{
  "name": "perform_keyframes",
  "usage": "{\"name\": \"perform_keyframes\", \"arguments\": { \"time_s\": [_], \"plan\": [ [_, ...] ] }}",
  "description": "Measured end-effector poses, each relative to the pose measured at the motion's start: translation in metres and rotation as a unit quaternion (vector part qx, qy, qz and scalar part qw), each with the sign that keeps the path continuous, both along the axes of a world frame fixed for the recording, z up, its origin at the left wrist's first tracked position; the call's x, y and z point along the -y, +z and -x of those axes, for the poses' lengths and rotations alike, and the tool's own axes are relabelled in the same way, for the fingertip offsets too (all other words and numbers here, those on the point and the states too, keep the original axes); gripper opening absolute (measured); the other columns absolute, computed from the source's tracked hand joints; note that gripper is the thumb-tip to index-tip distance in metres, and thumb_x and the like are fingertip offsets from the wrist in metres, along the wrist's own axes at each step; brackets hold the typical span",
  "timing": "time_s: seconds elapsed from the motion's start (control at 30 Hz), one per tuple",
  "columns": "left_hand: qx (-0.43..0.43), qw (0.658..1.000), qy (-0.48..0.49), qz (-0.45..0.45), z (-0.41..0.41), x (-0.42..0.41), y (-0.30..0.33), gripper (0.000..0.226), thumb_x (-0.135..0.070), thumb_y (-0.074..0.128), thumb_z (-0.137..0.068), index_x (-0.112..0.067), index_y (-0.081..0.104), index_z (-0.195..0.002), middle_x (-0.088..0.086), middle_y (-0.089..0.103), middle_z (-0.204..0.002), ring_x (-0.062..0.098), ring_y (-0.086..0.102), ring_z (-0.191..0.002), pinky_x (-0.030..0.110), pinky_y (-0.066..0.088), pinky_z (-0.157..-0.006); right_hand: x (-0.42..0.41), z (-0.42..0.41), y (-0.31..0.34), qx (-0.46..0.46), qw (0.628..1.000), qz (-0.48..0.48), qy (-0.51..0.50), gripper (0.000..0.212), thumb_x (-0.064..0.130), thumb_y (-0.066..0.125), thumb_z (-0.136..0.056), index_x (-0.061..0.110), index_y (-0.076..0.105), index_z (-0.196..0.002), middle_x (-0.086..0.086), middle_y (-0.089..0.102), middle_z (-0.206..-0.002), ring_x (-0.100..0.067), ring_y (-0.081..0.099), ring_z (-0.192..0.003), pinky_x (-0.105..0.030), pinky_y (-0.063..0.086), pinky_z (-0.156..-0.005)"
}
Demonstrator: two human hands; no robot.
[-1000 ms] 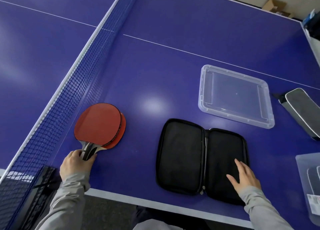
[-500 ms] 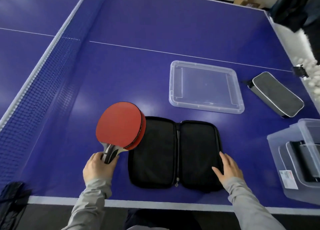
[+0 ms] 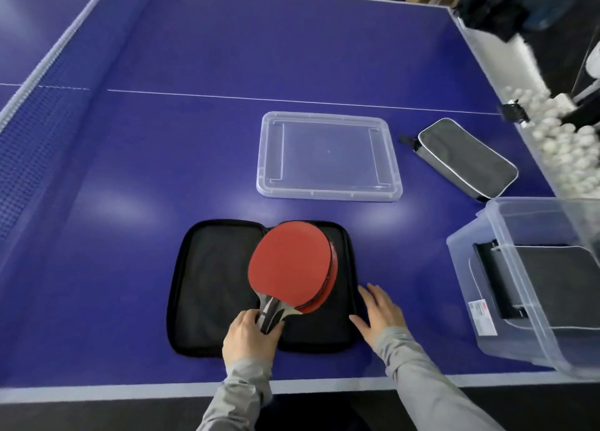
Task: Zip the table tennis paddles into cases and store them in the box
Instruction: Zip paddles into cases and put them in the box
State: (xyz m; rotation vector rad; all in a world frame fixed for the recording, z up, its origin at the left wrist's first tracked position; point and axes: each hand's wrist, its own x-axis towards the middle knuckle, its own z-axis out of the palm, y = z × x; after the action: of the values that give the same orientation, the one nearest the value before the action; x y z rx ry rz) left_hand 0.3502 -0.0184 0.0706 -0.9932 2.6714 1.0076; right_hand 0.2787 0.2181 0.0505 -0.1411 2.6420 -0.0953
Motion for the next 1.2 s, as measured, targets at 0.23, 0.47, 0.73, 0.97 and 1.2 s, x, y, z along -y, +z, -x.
{"name": "perform_keyframes", "arguments": {
  "time_s": [0.23, 0.47, 0.73, 0.97, 1.2],
  "plan": [
    [0.03, 0.998, 0.051, -0.001, 0.014, -0.066, -0.011, 0.043, -0.048, 0.07, -0.074, -0.014, 0.064, -0.099, -0.001, 0.063, -0.101, 0.023, 0.06, -0.096, 0.031, 0.045, -0.074, -0.011, 0.001, -0.007, -0.008, 0.999, 0.036, 0.028, 0.067, 0.045, 0.046, -0.091, 0.022, 0.017, -0.147, -0.001, 0.014, -0.156, -0.018, 0.01, -0.145, -0.037, 0.027, -0.112],
    [0.054, 0.99, 0.13, -0.002, 0.026, -0.093, -0.015, 0.043, -0.043, 0.069, -0.078, -0.011, 0.059, -0.105, 0.002, 0.06, -0.109, 0.025, 0.057, -0.102, 0.034, 0.042, -0.071, -0.014, -0.004, -0.012, -0.033, 0.998, 0.037, 0.04, 0.065, 0.044, 0.044, -0.092, 0.022, 0.017, -0.147, 0.001, 0.013, -0.156, -0.016, 0.009, -0.145, -0.035, 0.027, -0.109],
    [0.042, 0.99, 0.135, -0.006, 0.033, -0.104, -0.024, 0.04, -0.036, 0.072, -0.077, -0.007, 0.056, -0.1, 0.006, 0.057, -0.107, 0.026, 0.054, -0.104, 0.04, 0.045, -0.076, -0.017, -0.006, -0.014, -0.043, 0.997, 0.036, 0.05, 0.063, 0.044, 0.043, -0.093, 0.023, 0.018, -0.146, 0.001, 0.013, -0.157, -0.015, 0.009, -0.145, -0.035, 0.027, -0.109],
    [0.009, 0.991, 0.131, -0.04, 0.027, -0.101, -0.03, 0.043, -0.033, 0.074, -0.075, -0.004, 0.057, -0.102, 0.01, 0.058, -0.107, 0.028, 0.05, -0.106, 0.038, 0.042, -0.09, -0.017, -0.008, -0.016, -0.051, 0.997, 0.04, 0.042, 0.061, 0.045, 0.044, -0.092, 0.024, 0.021, -0.146, 0.001, 0.015, -0.156, -0.015, 0.01, -0.145, -0.036, 0.026, -0.109],
    [-0.062, 0.988, 0.021, -0.137, -0.008, -0.089, -0.029, 0.067, -0.019, 0.084, -0.065, -0.007, 0.053, -0.124, 0.004, 0.051, -0.119, 0.019, 0.048, -0.113, 0.031, 0.038, -0.101, -0.019, -0.008, -0.017, -0.054, 0.996, 0.047, 0.044, 0.061, 0.046, 0.043, -0.092, 0.024, 0.023, -0.145, 0.002, 0.015, -0.156, -0.014, 0.01, -0.145, -0.035, 0.026, -0.109]
  ]
}}
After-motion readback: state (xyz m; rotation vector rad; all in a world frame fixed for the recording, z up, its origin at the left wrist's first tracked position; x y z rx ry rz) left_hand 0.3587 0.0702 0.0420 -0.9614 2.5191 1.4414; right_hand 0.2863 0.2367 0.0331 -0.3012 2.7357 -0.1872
